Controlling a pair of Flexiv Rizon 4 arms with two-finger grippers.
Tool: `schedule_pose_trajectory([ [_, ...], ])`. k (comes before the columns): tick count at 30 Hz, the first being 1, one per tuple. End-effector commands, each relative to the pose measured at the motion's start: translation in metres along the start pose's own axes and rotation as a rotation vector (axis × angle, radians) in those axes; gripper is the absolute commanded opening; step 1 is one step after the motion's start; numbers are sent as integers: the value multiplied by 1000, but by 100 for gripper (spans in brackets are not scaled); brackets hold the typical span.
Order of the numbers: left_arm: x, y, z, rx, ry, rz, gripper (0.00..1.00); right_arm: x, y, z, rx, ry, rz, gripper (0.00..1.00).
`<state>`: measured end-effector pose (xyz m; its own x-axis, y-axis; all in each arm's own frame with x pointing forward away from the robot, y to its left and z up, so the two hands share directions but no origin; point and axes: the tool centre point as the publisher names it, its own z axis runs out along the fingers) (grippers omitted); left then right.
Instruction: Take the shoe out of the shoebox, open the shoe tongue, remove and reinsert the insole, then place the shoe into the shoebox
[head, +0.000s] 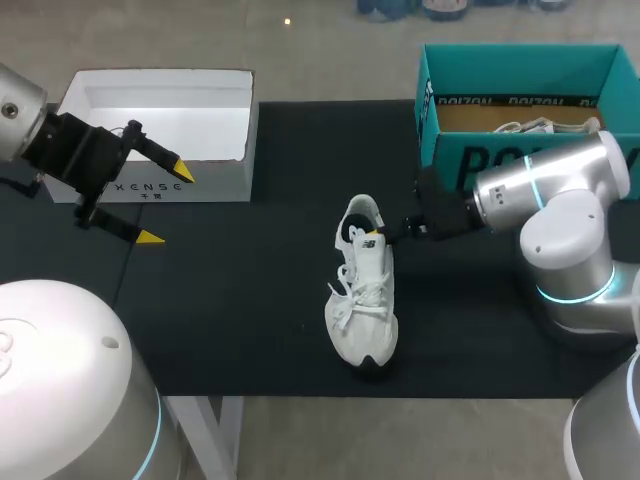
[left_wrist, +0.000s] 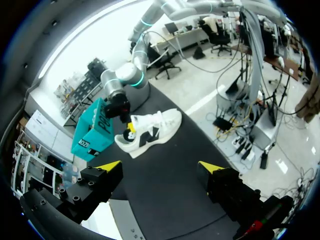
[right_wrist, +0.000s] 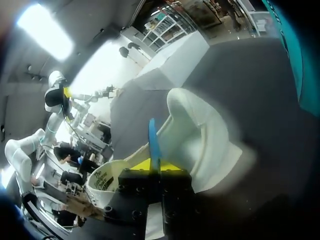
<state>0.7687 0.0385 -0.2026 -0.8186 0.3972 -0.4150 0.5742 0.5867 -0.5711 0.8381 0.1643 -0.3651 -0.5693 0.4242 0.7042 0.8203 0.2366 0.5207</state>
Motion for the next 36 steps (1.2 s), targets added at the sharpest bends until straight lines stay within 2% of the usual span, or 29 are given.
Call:
schedule_pose_trajectory([
  [1,0,-1,0,-4,3,0,100,0,5,5,3,-14,-1,50],
  [2,0,-1,0,-4,3,0,100,1,8,4,-2,-17,-7,93],
  [3,0,-1,0,-4,3,0,100,1,11,3,-5,-20,-14,100],
  [10,0,-1,0,-4,3,0,100,4,36,-4,-29,-30,-61,100],
  [16,0,-1,0,-4,3,0,100,2,49,-11,-43,-48,-83,100],
  [36,0,-1,0,-4,3,0,100,5,50,-26,-68,-84,-85,100],
])
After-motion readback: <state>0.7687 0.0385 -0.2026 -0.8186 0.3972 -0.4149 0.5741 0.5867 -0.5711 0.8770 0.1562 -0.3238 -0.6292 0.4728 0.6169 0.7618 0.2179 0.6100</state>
